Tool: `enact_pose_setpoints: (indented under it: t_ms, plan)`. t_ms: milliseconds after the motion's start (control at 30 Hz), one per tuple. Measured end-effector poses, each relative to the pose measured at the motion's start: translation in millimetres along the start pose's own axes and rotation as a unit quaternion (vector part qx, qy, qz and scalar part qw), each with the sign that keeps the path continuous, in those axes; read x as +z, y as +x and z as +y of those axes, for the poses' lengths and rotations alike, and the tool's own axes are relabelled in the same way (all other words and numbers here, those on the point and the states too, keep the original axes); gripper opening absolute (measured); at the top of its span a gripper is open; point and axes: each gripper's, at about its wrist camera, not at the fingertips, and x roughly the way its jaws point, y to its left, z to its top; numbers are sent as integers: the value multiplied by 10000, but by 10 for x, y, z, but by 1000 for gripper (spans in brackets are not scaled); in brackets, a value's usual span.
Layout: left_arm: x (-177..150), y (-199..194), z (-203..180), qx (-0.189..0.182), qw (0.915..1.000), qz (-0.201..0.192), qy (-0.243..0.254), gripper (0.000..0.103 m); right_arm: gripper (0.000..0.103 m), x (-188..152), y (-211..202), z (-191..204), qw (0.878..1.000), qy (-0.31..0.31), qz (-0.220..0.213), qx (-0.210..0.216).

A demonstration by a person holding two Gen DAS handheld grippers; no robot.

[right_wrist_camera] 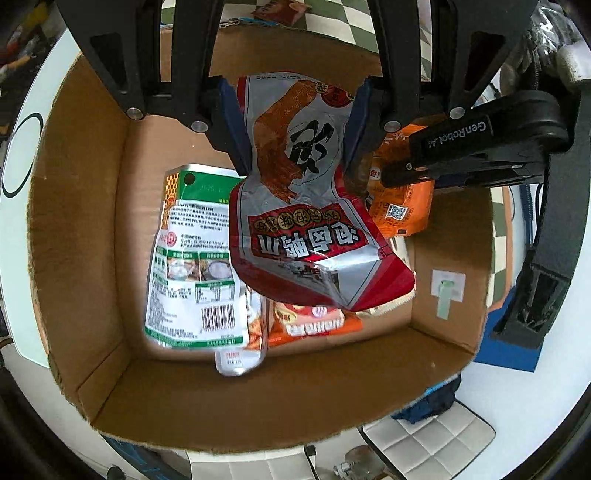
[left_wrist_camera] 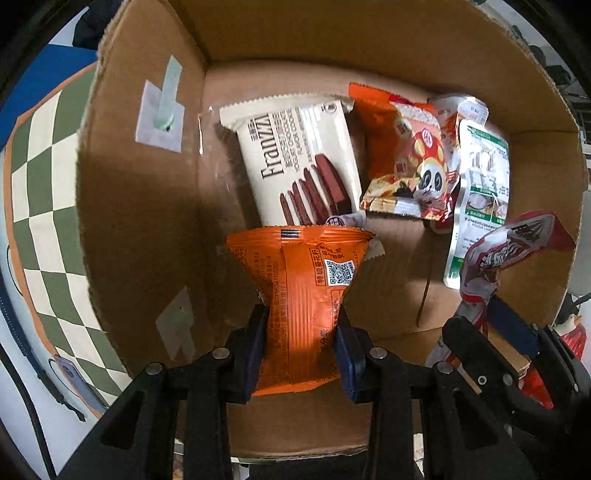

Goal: Organize snacks
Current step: 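Carry both packets over the box and open both tools to drop them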

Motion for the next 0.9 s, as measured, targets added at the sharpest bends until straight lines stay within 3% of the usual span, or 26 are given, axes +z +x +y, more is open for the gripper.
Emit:
enact_pose_setpoints:
  t_ms: [200, 233, 300, 367, 500, 767, 833, 900]
  plan:
    - [-76, 29, 88, -163, 9998, 4, -123, 35, 54, 87, 143, 76, 9999, -3, 146, -38]
    - [-99, 19, 111, -243, 9996, -38, -170, 37, 59, 106, 169, 89, 9998, 16, 221, -10]
    - [-137, -8, 169, -282, 9992, -134, -237, 50, 65, 130, 203, 118, 9994, 66, 351, 8]
    - [-148, -60, 217, -258, 9991, -244, -249, 59, 88, 163, 212, 137, 9993, 64, 353, -72]
    - [-232, -179, 245, -193, 9986, -440, -213, 65, 88, 177, 145, 189, 9994, -65, 244, -237]
    - [-559, -450, 128, -103, 9963, -849, -34, 66, 89, -16, 34, 218, 9992, -198, 34, -349]
    - [-582, -618, 51, -61, 9947, -1026, -12, 71, 89, -108, -96, 201, 9990, -251, -62, -373]
    - [-674, -750, 17, 41, 9918, -1275, 12, 87, 90, -183, -215, 177, 9988, -280, -175, -371]
